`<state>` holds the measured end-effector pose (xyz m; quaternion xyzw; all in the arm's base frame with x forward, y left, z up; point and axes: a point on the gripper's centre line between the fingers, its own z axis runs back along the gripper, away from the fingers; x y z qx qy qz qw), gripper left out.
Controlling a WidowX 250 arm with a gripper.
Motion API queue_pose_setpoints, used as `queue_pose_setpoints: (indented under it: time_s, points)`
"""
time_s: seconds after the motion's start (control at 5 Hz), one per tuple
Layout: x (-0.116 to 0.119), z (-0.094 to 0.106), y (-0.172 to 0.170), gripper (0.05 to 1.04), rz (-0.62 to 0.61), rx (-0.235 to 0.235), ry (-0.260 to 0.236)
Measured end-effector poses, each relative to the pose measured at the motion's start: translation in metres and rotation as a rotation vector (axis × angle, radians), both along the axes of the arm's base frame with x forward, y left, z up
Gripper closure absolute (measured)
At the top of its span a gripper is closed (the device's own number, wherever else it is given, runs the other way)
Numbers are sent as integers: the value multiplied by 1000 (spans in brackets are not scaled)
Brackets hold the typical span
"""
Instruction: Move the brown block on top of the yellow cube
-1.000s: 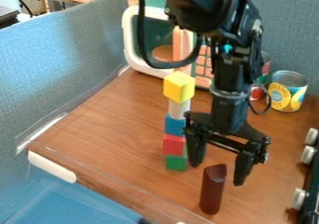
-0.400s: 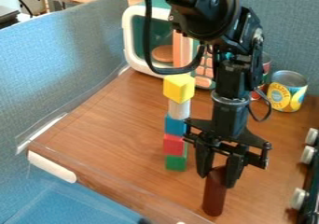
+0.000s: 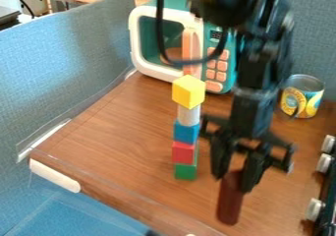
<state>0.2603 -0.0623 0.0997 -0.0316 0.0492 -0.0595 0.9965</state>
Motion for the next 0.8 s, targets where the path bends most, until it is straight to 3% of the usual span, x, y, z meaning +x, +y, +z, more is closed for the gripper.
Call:
queue_pose_setpoints:
  time_s: [0.4,0.6,0.8]
  points:
    - [-9,101,-17,606,-13,-111,-64]
    - [-2,128,-4,606,49,-157,-65]
    - [4,153,2,606,50,-183,-106]
